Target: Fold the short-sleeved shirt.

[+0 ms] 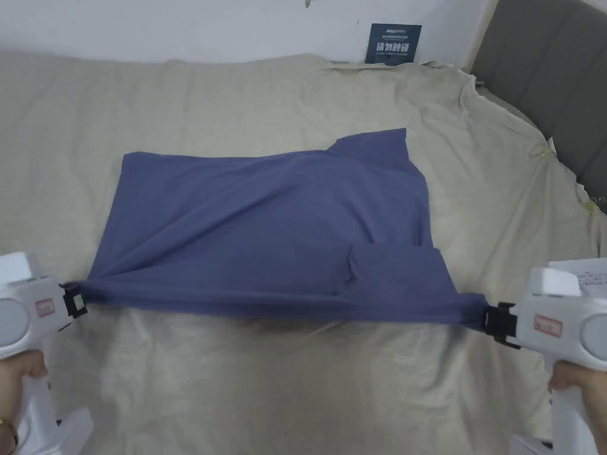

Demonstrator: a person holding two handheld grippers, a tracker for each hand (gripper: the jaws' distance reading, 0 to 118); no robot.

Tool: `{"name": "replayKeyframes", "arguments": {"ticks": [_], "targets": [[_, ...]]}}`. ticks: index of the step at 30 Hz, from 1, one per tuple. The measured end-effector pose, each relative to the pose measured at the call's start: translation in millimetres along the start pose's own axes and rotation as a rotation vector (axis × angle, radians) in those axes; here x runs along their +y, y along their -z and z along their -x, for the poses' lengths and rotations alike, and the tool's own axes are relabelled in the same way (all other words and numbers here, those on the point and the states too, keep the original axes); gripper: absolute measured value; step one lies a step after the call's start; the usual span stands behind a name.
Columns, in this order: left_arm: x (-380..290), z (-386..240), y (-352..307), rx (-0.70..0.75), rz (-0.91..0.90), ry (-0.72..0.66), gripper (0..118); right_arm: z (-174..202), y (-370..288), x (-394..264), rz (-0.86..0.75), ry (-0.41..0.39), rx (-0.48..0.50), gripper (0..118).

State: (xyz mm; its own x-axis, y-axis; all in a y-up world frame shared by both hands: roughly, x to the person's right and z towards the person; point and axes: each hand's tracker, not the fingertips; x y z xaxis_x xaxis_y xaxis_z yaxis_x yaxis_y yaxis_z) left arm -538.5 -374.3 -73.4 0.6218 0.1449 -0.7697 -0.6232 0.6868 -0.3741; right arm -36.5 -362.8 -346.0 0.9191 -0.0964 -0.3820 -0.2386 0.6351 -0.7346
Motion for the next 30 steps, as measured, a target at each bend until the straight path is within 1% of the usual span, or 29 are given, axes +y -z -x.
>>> {"name": "replayKeyframes", "arguments": {"ticks": [1, 4, 5, 9, 13, 16, 20, 21, 22, 23, 24, 25, 26, 27, 28, 30], "targets": [[-9.5, 6.5, -8.8, -0.001, -0.009, -0.009, 3, -2.0, -9.5, -11.1, -0.020, -0.004, -0.003, 1], [-39.2, 18.2, -33.6, -0.012, -0.022, 0.006, 3, -12.9, -35.2, -45.2, -0.055, 0.050, 0.024, 1], [-49.0, 20.8, -42.3, -0.017, -0.024, 0.027, 3, -15.3, -41.9, -55.7, -0.055, 0.052, 0.023, 1], [-84.5, 30.5, -68.9, -0.020, -0.051, 0.118, 3, -23.1, -63.1, -86.5, -0.047, 0.017, 0.012, 1], [-105.7, 43.1, -79.4, -0.015, -0.051, 0.152, 3, -32.3, -71.5, -103.8, -0.024, 0.000, 0.016, 1], [-112.9, 46.8, -75.1, 0.004, -0.030, 0.163, 3, -34.7, -66.9, -112.5, 0.001, 0.016, 0.029, 1], [-114.7, 44.0, -67.6, 0.015, 0.001, 0.154, 3, -28.7, -60.0, -118.6, 0.016, 0.002, 0.027, 2], [-113.8, 44.2, -68.6, 0.012, 0.004, 0.150, 5, -29.4, -60.0, -118.3, 0.021, 0.003, 0.032, 2], [-111.5, 45.4, -70.6, 0.013, 0.005, 0.139, 13, -30.3, -59.8, -118.1, 0.026, 0.013, 0.037, 3], [-107.8, 47.9, -73.5, 0.015, 0.007, 0.129, 30, -33.2, -62.3, -116.6, 0.024, 0.025, 0.035, 12], [-107.6, 51.1, -76.8, 0.013, 0.004, 0.120, 49, -36.5, -65.4, -114.6, 0.021, 0.033, 0.040, 33], [-103.2, 56.9, -82.0, 0.001, 0.000, 0.098, 72, -39.7, -69.4, -111.8, 0.015, 0.043, 0.038, 60], [-98.5, 61.7, -87.7, -0.002, -0.010, 0.075, 96, -42.3, -75.5, -108.4, 0.008, 0.049, 0.029, 92], [-93.5, 66.2, -92.2, -0.004, -0.017, 0.052, 107, -44.7, -81.4, -105.0, -0.012, 0.050, 0.022, 102], [-88.2, 71.1, -99.4, -0.011, -0.027, 0.024, 112, -47.4, -88.0, -100.2, -0.041, 0.050, 0.019, 102], [-72.1, 79.3, -110.3, -0.013, -0.052, -0.044, 113, -48.3, -101.6, -89.5, -0.087, 0.044, -0.005, 102]]}}
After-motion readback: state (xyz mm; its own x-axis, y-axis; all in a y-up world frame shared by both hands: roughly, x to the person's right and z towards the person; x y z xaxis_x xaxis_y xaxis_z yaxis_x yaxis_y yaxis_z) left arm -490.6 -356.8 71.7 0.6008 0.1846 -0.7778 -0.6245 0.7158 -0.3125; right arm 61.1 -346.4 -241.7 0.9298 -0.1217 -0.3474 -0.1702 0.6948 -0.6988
